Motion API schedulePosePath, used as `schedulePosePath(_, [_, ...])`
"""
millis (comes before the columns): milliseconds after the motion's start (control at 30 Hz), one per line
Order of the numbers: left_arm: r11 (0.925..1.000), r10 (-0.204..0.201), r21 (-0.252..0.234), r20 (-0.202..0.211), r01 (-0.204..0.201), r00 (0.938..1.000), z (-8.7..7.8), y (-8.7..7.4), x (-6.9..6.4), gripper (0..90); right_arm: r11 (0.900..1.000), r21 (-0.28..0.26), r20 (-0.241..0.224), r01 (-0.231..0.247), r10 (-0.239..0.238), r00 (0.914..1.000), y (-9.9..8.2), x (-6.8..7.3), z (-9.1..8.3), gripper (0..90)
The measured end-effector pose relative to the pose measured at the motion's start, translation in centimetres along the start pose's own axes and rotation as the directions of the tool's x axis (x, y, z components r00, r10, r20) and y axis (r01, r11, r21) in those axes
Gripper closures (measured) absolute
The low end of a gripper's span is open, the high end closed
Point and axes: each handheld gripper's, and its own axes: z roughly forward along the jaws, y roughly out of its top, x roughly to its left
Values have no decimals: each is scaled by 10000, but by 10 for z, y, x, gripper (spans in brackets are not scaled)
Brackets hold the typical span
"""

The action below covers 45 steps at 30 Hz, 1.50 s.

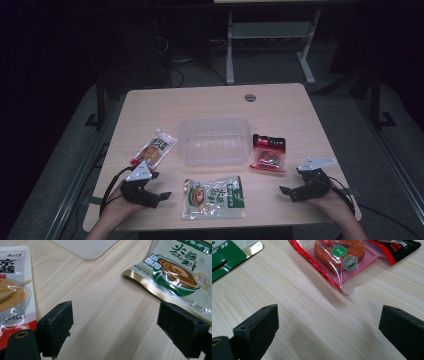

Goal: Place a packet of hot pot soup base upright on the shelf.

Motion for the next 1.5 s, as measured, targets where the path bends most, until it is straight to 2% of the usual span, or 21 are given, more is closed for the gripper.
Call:
schedulePosePath(67, [10000,-44,-15,81,44,10000,1,1,-1,128,10000,-42,-32,43,-43,10000,0,1,-2,28])
schedulePosePath(233, [9998,129,131,280,-133,9995,2,3,-3,131,9999,-89,-157,-61,59,9999,3,1,-5,60])
schedulePosePath(333, [10000,4,-26,253,-3,9997,1,4,-4,131,9999,-123,-383,75,-80,9992,9,1,-6,144])
schedulePosePath(433, [10000,10,-74,224,-9,9997,0,3,-4,133,10000,-34,-460,-8,6,9989,14,1,-7,160])
schedulePosePath(500, [10000,49,-65,259,-47,9997,-1,1,-5,134,9998,-203,-452,40,-49,9990,20,0,-9,219])
schedulePosePath(600, [10000,37,-27,280,-36,9996,-1,-1,-5,134,9995,-309,-466,-49,34,9989,27,0,-9,248])
schedulePosePath(667, [10000,7,-58,293,-5,9996,-2,1,-5,135,9993,-358,-486,-136,118,9988,35,-3,-8,335])
schedulePosePath(733, [10000,-23,-56,310,25,9995,-2,1,-6,135,9993,-325,-482,-202,187,9987,37,-3,-7,364])
schedulePosePath(767, [10000,-70,-11,330,71,9994,-1,2,-6,136,9995,-220,-527,-231,219,9984,42,-6,-6,438])
schedulePosePath(833, [10000,-85,-30,299,85,9995,-1,2,-7,136,9993,-275,-513,-247,232,9984,44,-7,-6,470])
schedulePosePath(867, [9999,-137,-19,320,138,9994,-1,2,-7,136,9989,-294,-541,-352,336,9980,46,-8,-6,507])
schedulePosePath(900, [9998,-201,-18,372,202,9991,-1,3,-7,136,9988,-406,-496,-271,250,9985,50,-10,-6,593])
schedulePosePath(967, [9998,-201,5,392,201,9990,-1,3,-6,136,9985,-445,-490,-321,299,9983,52,-10,-6,626])
schedulePosePath(1033, [9997,-241,5,400,241,9989,-2,2,-7,136,9980,-471,-471,-418,395,9981,57,-12,-7,717])
schedulePosePath(1067, [9997,-226,51,404,224,9989,-2,2,-7,136,9976,-618,-456,-306,278,9986,60,-14,-6,771])
schedulePosePath(1200, [9996,-263,97,425,259,9988,-2,2,-8,136,9966,-777,-547,-270,228,9982,69,-18,-6,896])
schedulePosePath(1333, [9997,-233,47,358,231,9991,-2,3,-6,137,9958,-907,-618,-134,78,9981,79,-21,-1,898])
schedulePosePath(1367, [9996,-269,31,354,268,9990,-2,3,-6,137,9954,-960,-636,22,-84,9979,85,-23,3,898])
schedulePosePath(1500, [9998,-213,46,244,212,9995,-2,3,-6,137,9949,-1011,-610,11,-73,9981,98,-28,12,898])
